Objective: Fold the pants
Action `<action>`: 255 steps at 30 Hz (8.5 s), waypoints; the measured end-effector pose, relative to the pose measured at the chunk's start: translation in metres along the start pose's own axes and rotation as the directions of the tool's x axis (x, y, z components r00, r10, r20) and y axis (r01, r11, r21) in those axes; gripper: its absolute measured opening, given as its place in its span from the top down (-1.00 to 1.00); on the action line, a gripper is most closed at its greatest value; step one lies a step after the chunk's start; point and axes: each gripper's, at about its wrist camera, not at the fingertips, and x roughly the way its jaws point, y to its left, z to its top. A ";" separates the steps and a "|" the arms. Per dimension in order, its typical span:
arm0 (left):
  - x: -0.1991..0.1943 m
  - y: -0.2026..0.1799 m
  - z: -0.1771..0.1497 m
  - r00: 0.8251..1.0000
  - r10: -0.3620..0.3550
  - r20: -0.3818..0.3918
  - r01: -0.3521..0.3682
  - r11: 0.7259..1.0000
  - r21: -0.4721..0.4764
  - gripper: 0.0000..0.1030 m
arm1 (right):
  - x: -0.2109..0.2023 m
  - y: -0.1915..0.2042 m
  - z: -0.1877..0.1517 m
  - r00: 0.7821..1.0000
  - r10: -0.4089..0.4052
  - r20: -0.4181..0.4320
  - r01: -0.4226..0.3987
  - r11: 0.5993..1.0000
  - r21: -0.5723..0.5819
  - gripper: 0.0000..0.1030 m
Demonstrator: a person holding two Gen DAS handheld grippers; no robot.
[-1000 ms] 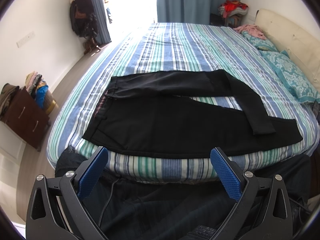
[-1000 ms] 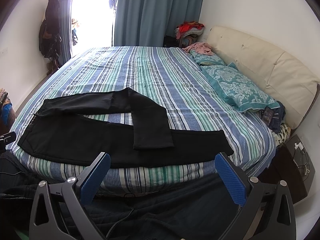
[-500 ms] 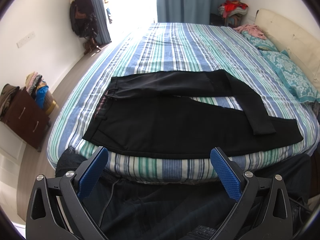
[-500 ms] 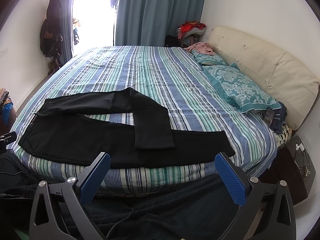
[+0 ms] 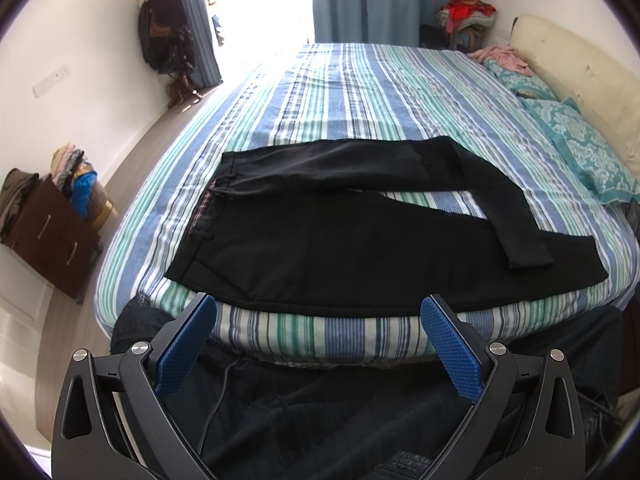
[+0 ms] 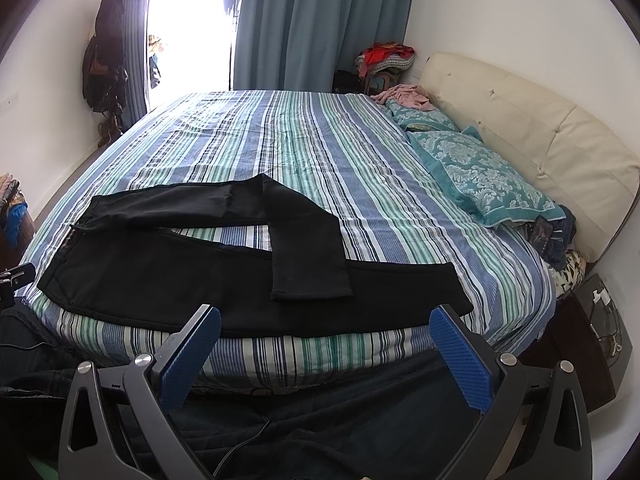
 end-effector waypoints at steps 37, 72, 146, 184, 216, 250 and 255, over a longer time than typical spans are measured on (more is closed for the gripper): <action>0.031 -0.015 0.004 0.993 0.079 -0.083 -0.072 0.994 0.085 -0.99 | 0.019 -0.011 -0.002 0.998 -0.058 -0.004 0.058 0.998 0.036 -1.00; 0.059 -0.012 0.007 0.985 0.108 -0.137 -0.102 0.994 0.049 -0.99 | 0.243 0.037 -0.029 0.924 0.253 -0.286 -0.350 0.860 -0.370 -0.33; 0.273 -0.107 0.066 0.984 -0.103 -0.143 0.119 0.987 0.108 -0.99 | 0.351 -0.180 0.048 0.892 0.393 -0.222 -0.331 0.904 0.272 -0.55; 0.243 -0.038 -0.025 0.987 -0.048 -0.152 0.050 0.999 0.009 -0.99 | 0.288 0.009 -0.076 0.943 0.235 -0.237 -0.242 0.970 -0.001 -1.00; 0.247 -0.040 -0.026 0.987 -0.020 -0.159 0.027 0.999 0.043 -0.99 | 0.288 0.013 -0.077 0.950 0.211 -0.229 -0.220 0.975 -0.017 -1.00; 0.244 -0.043 -0.026 0.988 -0.010 -0.151 0.018 0.999 0.051 -0.99 | 0.287 0.013 -0.078 0.952 0.206 -0.226 -0.216 0.976 -0.020 -1.00; 0.243 -0.043 -0.026 0.989 -0.009 -0.148 0.017 0.998 0.053 -0.99 | 0.286 0.014 -0.075 0.953 0.194 -0.233 -0.205 0.978 -0.024 -1.00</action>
